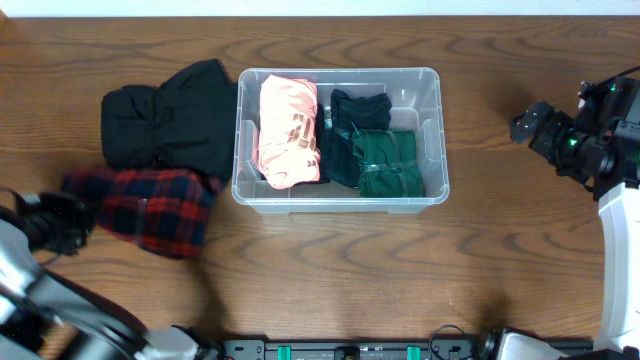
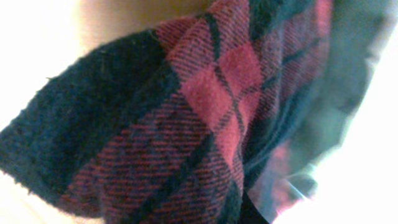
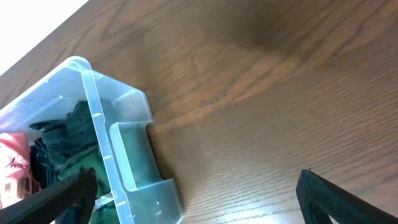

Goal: Pack container
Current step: 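Reach left gripper to the red plaid shirt and grasp it, then lift the plaid shirt over the bin and drop it in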

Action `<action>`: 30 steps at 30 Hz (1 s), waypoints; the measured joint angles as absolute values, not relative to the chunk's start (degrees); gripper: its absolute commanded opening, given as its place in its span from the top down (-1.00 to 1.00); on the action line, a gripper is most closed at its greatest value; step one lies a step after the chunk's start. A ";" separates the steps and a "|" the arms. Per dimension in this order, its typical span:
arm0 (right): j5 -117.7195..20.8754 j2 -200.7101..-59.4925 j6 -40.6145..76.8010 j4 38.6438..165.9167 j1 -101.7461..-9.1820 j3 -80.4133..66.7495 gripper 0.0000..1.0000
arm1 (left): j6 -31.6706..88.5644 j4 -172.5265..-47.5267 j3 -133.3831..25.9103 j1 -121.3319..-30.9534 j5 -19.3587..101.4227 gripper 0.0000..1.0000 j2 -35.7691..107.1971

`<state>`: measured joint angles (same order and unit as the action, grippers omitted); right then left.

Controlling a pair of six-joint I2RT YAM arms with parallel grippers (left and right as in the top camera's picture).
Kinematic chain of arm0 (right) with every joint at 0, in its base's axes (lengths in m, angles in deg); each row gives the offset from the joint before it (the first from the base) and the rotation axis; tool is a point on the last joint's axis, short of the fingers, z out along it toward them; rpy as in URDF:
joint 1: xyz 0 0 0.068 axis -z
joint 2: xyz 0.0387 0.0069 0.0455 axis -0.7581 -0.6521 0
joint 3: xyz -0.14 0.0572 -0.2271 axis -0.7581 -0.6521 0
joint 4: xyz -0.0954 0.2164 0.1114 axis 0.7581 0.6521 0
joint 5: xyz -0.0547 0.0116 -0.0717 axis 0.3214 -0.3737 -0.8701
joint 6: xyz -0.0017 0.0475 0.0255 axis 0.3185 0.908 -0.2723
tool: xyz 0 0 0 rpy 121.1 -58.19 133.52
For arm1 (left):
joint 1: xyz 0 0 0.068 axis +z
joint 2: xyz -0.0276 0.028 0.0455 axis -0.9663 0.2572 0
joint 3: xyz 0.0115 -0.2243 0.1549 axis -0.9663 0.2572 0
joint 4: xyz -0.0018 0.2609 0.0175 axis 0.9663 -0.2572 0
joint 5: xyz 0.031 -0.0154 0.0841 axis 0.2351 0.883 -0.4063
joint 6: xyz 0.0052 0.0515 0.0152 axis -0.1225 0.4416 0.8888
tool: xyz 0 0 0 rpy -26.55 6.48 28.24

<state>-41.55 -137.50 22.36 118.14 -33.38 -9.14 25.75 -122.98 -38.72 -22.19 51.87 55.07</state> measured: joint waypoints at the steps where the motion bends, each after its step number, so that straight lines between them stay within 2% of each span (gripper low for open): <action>1: -41.55 -137.50 22.36 118.14 -33.38 -9.14 -0.99 | 25.97 -124.42 -39.97 -22.89 52.35 0.88 52.58; 7: -41.55 -137.50 22.36 118.12 -33.38 -9.14 -0.99 | 24.22 -127.26 -46.59 -31.81 56.75 0.88 33.78; 12: -41.55 -137.50 22.36 118.14 -33.38 -9.14 -0.98 | 13.09 -113.69 -46.90 -44.94 58.54 0.88 24.21; 16: -41.55 -137.50 22.36 118.14 -33.38 -9.14 -0.99 | 2.45 -102.37 -46.90 -58.89 55.06 0.88 20.95; 22: -41.55 -137.50 22.36 118.16 -33.38 -9.14 -0.98 | -6.58 -95.85 -46.92 -83.74 37.62 0.88 22.81; 26: -41.55 -137.50 22.36 118.16 -33.38 -9.16 -0.98 | -9.29 -88.46 -46.90 -99.34 21.93 0.88 30.85; 30: -41.55 -137.50 22.36 118.14 -33.38 -9.16 -0.98 | -14.69 -85.34 -46.90 -108.65 8.92 0.88 39.64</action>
